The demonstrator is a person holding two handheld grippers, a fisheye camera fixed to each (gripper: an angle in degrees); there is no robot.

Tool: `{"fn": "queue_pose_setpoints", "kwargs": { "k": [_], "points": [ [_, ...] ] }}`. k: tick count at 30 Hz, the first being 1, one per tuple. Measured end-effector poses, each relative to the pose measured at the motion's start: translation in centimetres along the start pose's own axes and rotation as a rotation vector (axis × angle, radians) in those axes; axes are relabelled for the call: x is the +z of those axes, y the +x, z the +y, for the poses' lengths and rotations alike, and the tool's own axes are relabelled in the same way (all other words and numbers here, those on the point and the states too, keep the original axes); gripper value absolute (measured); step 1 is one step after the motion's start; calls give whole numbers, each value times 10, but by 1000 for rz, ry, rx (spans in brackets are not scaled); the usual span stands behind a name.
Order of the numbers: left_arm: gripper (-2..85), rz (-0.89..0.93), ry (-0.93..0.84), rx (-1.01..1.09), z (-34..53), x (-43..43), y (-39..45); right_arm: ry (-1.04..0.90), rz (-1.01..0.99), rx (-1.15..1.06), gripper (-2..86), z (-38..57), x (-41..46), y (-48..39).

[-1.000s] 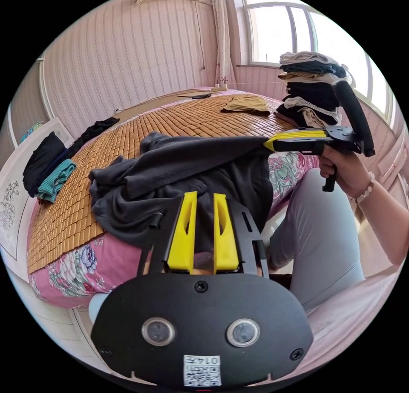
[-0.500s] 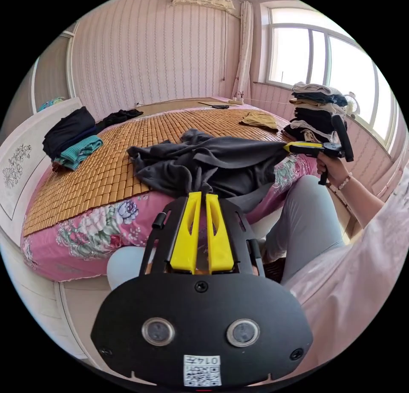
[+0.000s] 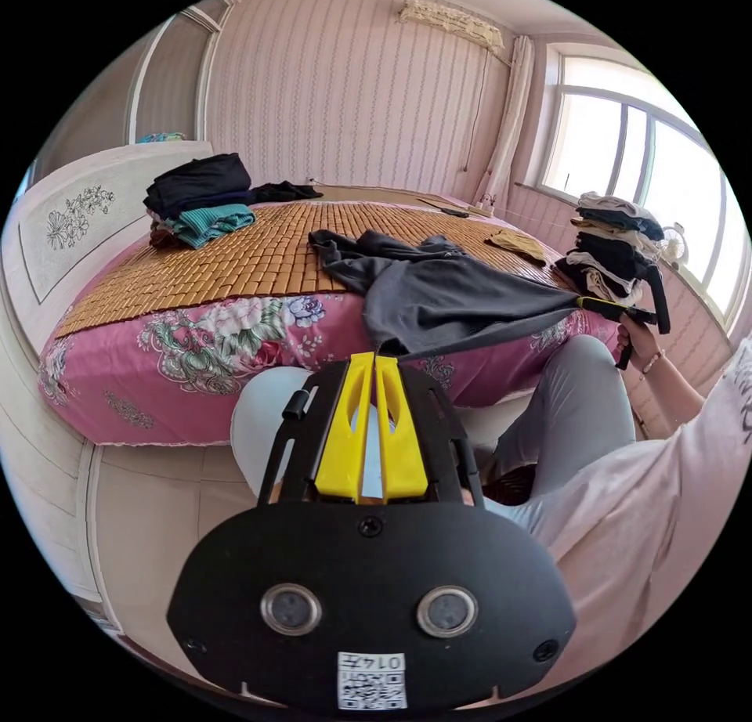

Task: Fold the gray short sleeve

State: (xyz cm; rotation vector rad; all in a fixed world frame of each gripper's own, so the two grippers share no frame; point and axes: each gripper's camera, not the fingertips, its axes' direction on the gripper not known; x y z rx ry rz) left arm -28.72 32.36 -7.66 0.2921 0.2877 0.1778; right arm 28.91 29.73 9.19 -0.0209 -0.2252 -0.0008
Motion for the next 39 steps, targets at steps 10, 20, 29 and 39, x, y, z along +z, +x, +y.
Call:
{"fn": "queue_pose_setpoints", "kwargs": {
  "k": [10, 20, 29, 39],
  "points": [
    [-10, -24, 76, 8, 12, -37, -10, 108, -171, 103, 1, 18, -31, 33],
    [-10, -2, 165, -69, -8, -53, -28, 107, -239, 64, 1, 18, -43, 31],
    [11, -92, -99, -6, -6, 4, -8, -55, -196, -68, 1, 10, -21, 8],
    [74, -50, -156, 388, -80, 33, 92, -94, -127, -128, 1, -4, -17, -9]
  ]
}}
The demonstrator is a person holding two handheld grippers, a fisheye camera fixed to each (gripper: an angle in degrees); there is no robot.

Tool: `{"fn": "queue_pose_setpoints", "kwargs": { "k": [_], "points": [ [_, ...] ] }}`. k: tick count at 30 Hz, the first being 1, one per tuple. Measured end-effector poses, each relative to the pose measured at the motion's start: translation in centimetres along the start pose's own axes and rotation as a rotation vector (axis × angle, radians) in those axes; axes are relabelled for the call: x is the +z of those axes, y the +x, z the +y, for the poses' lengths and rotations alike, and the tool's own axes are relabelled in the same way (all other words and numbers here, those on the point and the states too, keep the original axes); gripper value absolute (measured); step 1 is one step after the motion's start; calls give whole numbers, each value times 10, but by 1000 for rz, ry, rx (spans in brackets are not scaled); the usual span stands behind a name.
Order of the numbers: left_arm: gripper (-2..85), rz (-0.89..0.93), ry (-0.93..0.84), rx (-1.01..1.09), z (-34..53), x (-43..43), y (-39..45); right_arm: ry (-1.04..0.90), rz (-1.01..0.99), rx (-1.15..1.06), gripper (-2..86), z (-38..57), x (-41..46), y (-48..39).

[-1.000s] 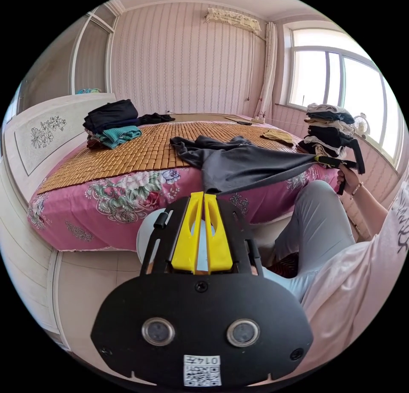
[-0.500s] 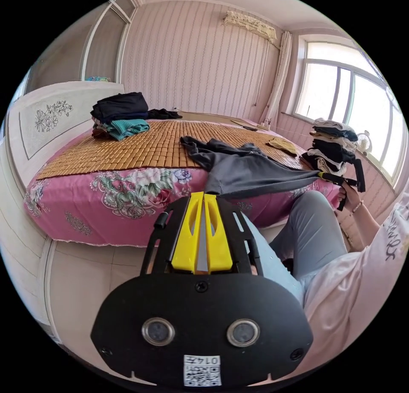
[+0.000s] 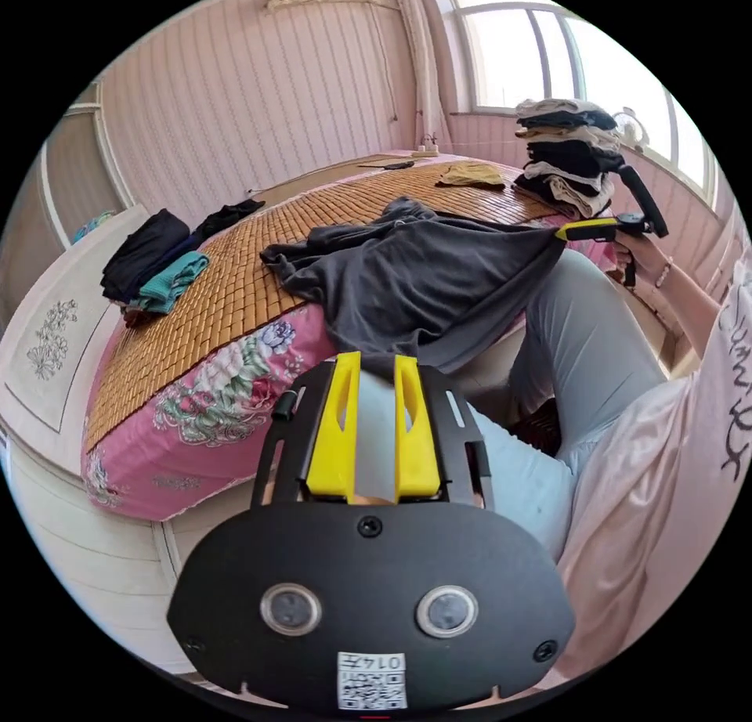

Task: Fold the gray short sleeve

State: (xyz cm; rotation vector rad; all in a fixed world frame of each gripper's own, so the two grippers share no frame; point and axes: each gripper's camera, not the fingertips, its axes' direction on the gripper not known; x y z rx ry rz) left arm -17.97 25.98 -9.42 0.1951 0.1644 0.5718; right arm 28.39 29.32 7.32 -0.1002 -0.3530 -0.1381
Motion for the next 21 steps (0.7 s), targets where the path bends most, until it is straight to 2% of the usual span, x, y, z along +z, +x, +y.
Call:
{"fn": "queue_pose_setpoints", "kwargs": {
  "k": [6, 9, 12, 15, 17, 21],
  "points": [
    [71, -88, -181, 98, -40, 54, 28, 4, 18, -17, 1, -10, -2, -5],
    [20, -139, -124, 104, -44, 48, 28, 4, 25, -14, 1, -13, -3, -3],
    [6, -231, -52, 53, -41, 32, 15, -7, 28, 2, 2, -15, -3, 1],
    [-1, -170, 20, -99, -28, 14, -18, -25, 21, 15, 3, -16, -4, 6],
    [-4, -57, 29, -215, -12, 15, -45, -35, 20, 16, 5, -17, -4, 8],
    [-7, 16, 1, -286, 4, 31, -64, -95, -6, 19, 12, -19, 2, 11]
  ]
}}
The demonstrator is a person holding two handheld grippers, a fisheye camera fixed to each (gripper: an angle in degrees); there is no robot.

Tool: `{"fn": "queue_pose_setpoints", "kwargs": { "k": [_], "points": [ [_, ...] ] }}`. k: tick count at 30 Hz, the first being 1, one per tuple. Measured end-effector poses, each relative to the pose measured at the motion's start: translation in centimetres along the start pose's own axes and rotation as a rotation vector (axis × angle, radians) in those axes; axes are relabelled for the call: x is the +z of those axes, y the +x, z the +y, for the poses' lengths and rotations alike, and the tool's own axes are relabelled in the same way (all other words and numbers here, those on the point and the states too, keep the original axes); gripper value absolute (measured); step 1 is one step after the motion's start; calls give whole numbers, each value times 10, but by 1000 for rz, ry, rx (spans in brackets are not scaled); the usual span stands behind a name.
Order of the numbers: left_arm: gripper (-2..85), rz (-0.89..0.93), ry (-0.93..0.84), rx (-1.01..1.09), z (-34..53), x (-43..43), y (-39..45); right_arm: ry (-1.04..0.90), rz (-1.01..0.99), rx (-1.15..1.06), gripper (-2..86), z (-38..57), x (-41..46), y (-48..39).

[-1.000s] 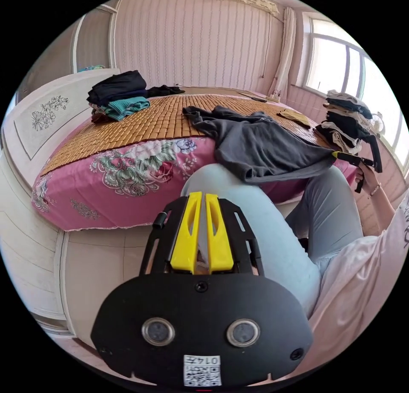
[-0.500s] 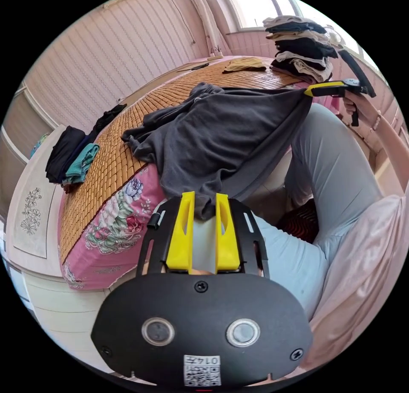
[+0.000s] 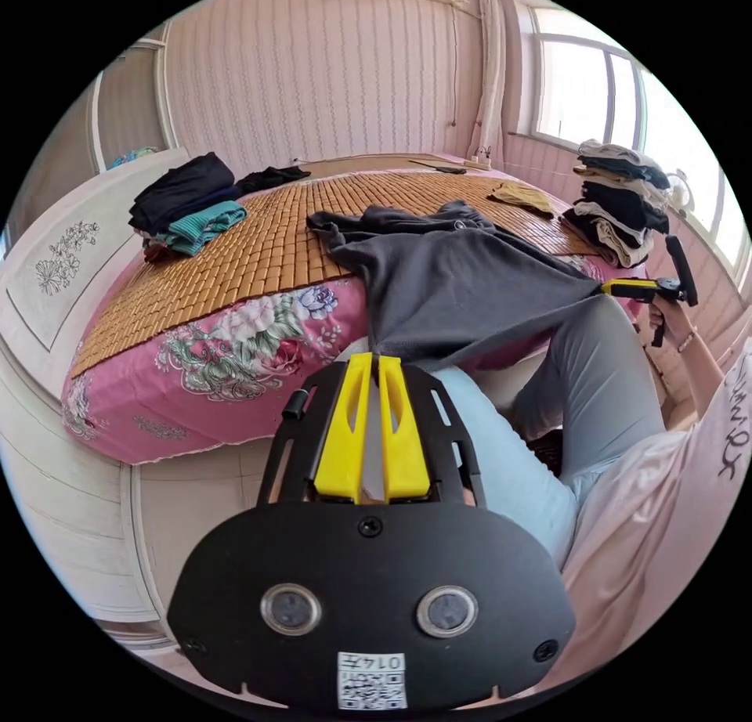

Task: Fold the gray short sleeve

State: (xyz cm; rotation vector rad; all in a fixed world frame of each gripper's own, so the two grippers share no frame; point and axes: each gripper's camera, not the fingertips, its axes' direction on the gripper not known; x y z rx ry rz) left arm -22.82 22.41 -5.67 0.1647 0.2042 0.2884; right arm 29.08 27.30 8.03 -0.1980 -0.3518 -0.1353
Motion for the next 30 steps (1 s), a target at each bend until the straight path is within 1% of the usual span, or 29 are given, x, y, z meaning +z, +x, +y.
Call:
{"fn": "queue_pose_setpoints", "kwargs": {
  "k": [6, 8, 12, 15, 18, 19, 20, 21, 24, 27, 29, 30],
  "points": [
    [-8, 6, -5, -2, 2, 11, -8, -7, 1, 38, 22, -1, -9, 8],
    [-8, 14, 0, -10, 1, 12, -13, 6, -27, 37, 32, -2, -13, 9],
    [-8, 24, 5, -24, -1, 14, -21, 37, -119, -2, 82, -12, -17, 2],
    [-8, 27, 6, -26, -2, 14, -26, 8, -162, -19, 94, -24, -7, -7],
    [-8, 34, 13, -34, -2, 14, -33, -85, -127, -20, 90, -37, 11, -13],
    [-8, 40, 17, -39, -2, 13, -36, -132, -90, -31, 78, -41, 19, -15],
    [-8, 45, 20, -46, -1, 12, -40, -135, -65, -28, 71, -43, 19, -16],
    [-8, 48, 23, -49, -1, 11, -42, -147, -38, -24, 43, -46, 19, -17],
    [-7, 59, 45, -60, 1, 6, -51, -203, -113, -5, 12, -50, 22, -10],
    [-8, 95, 94, -83, 4, -6, -62, -151, -142, 28, 2, -44, 5, 1],
    [-8, 181, 214, -131, 7, -27, -77, -56, -183, 50, -1, -37, -16, 10],
    [-8, 205, 252, -148, 7, -34, -81, 32, -234, 71, -1, -32, -34, 18]
  ]
}}
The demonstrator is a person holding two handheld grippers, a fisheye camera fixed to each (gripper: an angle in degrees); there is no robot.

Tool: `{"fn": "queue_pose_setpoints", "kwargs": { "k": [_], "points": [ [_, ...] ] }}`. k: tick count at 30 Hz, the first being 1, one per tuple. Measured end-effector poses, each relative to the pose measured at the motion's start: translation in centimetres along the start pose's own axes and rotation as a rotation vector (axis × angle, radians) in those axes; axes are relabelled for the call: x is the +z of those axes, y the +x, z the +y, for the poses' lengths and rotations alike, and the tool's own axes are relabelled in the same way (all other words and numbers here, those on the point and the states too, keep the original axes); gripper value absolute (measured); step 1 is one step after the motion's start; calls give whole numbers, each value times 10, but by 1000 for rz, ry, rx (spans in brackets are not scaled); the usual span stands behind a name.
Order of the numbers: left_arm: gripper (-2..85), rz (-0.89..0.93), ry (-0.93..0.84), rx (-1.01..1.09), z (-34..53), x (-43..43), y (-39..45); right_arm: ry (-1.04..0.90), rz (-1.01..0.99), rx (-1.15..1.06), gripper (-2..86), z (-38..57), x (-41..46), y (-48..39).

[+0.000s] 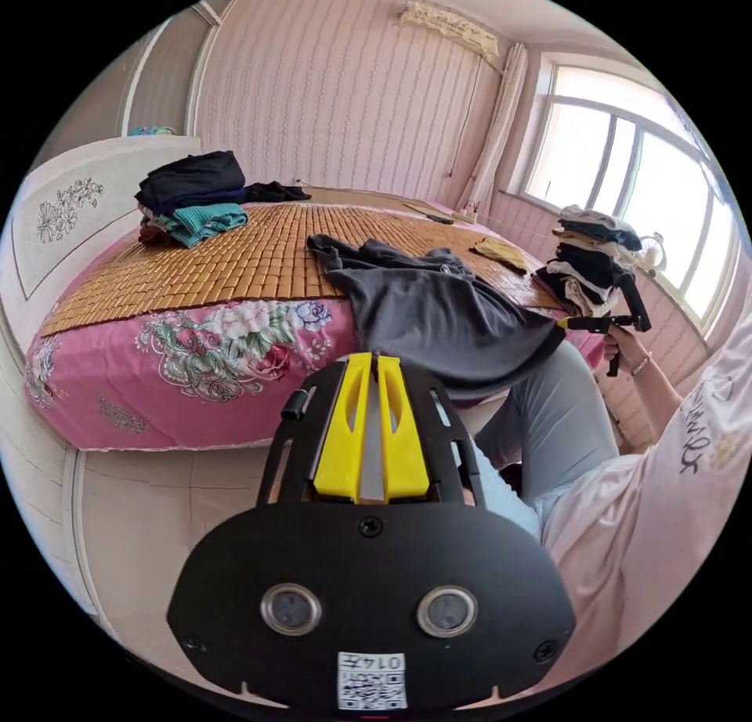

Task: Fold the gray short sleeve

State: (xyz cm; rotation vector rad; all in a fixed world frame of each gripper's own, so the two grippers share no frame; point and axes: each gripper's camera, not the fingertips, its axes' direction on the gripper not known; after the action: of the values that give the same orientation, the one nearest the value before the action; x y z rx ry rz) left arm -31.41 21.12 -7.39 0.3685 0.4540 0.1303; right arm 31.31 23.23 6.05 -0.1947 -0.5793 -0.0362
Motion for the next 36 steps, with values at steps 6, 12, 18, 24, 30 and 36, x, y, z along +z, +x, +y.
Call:
{"fn": "queue_pose_setpoints", "kwargs": {
  "k": [6, 12, 18, 24, 30, 36],
  "points": [
    [-10, 127, 433, 71, -79, -118, -7, 470, -183, -106, 3, -16, -136, -13],
    [-10, 167, 806, 250, -172, -291, 14, 801, -242, -459, 4, -53, -288, -95],
    [-10, 65, 974, 293, -227, -390, 23, 927, -168, -618, 4, -80, -388, -160],
    [-10, -36, 782, 273, -284, -330, -9, 659, -95, -563, 1, -169, -345, -161],
    [-10, 41, 500, -44, -363, -133, -114, 367, -103, -227, -1, -291, -191, -75],
    [-10, 41, 688, -56, -465, -105, -107, 800, -191, -25, -3, -375, -251, -52]
  ]
}}
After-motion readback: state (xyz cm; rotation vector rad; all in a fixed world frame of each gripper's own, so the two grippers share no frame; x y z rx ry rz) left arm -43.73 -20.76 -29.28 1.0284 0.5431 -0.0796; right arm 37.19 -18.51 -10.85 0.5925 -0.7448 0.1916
